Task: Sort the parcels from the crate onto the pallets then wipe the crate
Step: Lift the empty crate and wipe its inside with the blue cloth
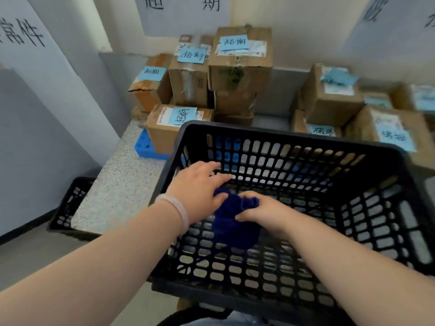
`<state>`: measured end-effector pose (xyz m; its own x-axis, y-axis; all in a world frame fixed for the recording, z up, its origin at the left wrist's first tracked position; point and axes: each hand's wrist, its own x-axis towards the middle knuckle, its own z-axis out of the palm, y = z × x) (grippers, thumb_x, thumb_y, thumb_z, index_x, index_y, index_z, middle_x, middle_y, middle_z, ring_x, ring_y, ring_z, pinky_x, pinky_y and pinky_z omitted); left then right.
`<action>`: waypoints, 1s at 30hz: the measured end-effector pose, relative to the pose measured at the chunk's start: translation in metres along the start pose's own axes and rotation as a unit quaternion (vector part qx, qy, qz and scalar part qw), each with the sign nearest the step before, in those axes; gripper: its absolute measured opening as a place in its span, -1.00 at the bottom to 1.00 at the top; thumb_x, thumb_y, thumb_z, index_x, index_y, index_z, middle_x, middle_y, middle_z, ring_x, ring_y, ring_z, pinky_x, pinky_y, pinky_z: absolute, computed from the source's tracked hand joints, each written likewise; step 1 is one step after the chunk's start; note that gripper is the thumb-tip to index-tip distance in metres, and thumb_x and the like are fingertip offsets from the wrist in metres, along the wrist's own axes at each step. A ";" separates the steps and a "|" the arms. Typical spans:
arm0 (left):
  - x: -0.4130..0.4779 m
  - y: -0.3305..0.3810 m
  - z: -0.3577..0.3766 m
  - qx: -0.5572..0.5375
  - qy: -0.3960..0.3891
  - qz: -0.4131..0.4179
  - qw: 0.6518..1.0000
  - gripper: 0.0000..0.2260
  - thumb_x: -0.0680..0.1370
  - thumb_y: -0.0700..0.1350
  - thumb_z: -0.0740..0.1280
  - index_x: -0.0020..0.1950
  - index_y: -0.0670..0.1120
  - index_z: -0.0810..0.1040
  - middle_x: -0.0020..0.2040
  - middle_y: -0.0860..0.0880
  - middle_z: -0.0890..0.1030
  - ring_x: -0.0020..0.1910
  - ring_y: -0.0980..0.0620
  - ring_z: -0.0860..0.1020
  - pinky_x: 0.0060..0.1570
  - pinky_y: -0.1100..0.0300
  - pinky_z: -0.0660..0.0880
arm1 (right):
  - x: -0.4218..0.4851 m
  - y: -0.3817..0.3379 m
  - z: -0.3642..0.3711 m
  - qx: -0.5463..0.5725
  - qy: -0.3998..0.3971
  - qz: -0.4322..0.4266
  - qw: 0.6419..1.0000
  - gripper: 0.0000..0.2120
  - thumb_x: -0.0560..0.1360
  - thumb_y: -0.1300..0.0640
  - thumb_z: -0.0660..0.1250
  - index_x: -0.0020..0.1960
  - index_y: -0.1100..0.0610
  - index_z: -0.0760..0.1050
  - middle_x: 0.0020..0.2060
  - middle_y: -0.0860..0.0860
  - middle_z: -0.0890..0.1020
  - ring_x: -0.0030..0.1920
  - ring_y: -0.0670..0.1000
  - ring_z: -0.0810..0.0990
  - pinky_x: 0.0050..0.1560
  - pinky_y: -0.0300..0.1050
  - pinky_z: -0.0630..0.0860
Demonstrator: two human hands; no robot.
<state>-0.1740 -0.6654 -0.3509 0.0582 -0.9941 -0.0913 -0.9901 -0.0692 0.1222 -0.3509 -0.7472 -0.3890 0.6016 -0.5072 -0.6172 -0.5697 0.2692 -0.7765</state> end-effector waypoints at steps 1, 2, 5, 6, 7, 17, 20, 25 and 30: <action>0.005 0.009 0.007 -0.049 -0.039 -0.003 0.998 -0.50 0.60 0.21 0.21 0.54 0.18 0.27 0.57 0.02 0.21 0.53 -0.06 0.18 0.51 0.01 0.14 | -0.008 -0.001 -0.003 0.042 0.016 -0.013 0.999 -0.66 0.41 0.38 0.42 0.10 0.06 0.57 0.01 0.13 0.69 0.06 0.13 0.66 0.18 0.06 0.56; 0.009 0.016 0.016 -0.116 -0.077 -0.020 0.990 -0.48 0.59 0.21 0.25 0.54 0.19 0.27 0.56 0.01 0.21 0.52 -0.06 0.20 0.51 0.02 0.15 | -0.013 0.000 -0.006 0.079 0.028 -0.022 0.996 -0.64 0.39 0.39 0.41 0.12 0.10 0.57 0.03 0.17 0.68 0.07 0.16 0.65 0.17 0.07 0.56; 0.019 0.037 0.032 -0.421 -0.141 -0.095 0.891 -0.43 0.51 0.13 0.42 0.48 0.20 0.32 0.47 -0.05 0.36 0.42 -0.03 0.38 0.45 0.01 0.31 | -0.033 0.002 -0.016 0.211 0.041 -0.024 0.976 -0.56 0.37 0.38 0.31 0.21 0.14 0.55 0.08 0.20 0.65 0.09 0.17 0.64 0.12 0.04 0.58; 0.023 0.046 0.033 -0.502 -0.143 -0.113 0.845 -0.50 0.50 0.06 0.46 0.39 0.19 0.39 0.38 -0.04 0.46 0.33 -0.01 0.47 0.39 0.02 0.40 | -0.039 0.003 -0.020 0.252 0.042 -0.021 0.967 -0.56 0.40 0.39 0.26 0.24 0.14 0.54 0.11 0.20 0.65 0.11 0.18 0.63 0.14 0.06 0.57; 0.026 0.054 0.034 -0.560 -0.143 -0.128 0.806 -0.60 0.50 -0.04 0.49 0.28 0.17 0.45 0.28 -0.04 0.55 0.24 -0.01 0.54 0.31 0.03 0.47 | -0.046 0.004 -0.024 0.287 0.047 -0.018 0.956 -0.56 0.45 0.40 0.19 0.26 0.13 0.53 0.13 0.19 0.64 0.14 0.18 0.62 0.17 0.10 0.56; 0.077 0.139 0.044 -0.587 -0.096 -0.147 0.791 -0.80 0.54 -0.13 0.41 0.03 0.13 0.47 0.01 0.02 0.63 0.00 0.00 0.62 0.14 0.02 0.55 | -0.135 0.030 -0.091 -0.146 0.367 -0.096 0.913 -0.56 0.56 -0.04 0.32 0.43 -0.19 0.39 0.35 -0.19 0.44 0.36 -0.16 0.39 0.42 -0.10 0.33; 0.102 0.176 0.034 -0.587 -0.070 -0.113 0.799 -0.77 0.42 0.11 0.45 0.01 0.26 0.47 0.15 -0.04 0.57 0.09 -0.05 0.59 0.22 -0.04 0.53 | -0.172 0.046 -0.139 -0.397 0.519 -0.065 0.754 -0.43 0.51 -0.06 0.37 0.49 -0.10 0.33 0.44 -0.06 0.41 0.46 0.00 0.31 0.47 0.01 0.27; 0.145 0.246 0.012 -0.616 0.032 -0.081 0.783 -0.67 0.52 -0.04 0.45 0.22 0.03 0.43 0.29 0.00 0.27 -0.07 0.21 0.37 0.07 0.43 0.23 | -0.174 0.072 -0.169 -0.210 0.414 0.033 0.885 -0.34 0.61 -0.14 0.19 0.60 -0.16 -0.06 0.58 -0.16 0.07 0.55 -0.12 0.05 0.52 -0.14 -0.01; 0.161 0.296 0.038 -0.624 0.085 -0.062 0.775 -0.63 0.54 -0.13 0.42 0.32 0.00 0.43 0.32 0.02 0.16 0.07 0.14 0.34 0.04 0.65 0.14 | -0.170 0.080 -0.171 -0.074 0.428 -0.005 0.901 -0.50 0.65 -0.11 0.08 0.56 -0.24 0.06 0.40 -0.34 0.13 0.42 -0.31 0.07 0.44 -0.27 -0.04</action>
<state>-0.4625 -0.8424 -0.3674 0.2627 -0.9630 -0.0604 -0.0877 -0.0861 0.9924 -0.5943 -0.7796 -0.3244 -0.0093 -0.9712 -0.2379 -0.6728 0.1821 -0.7170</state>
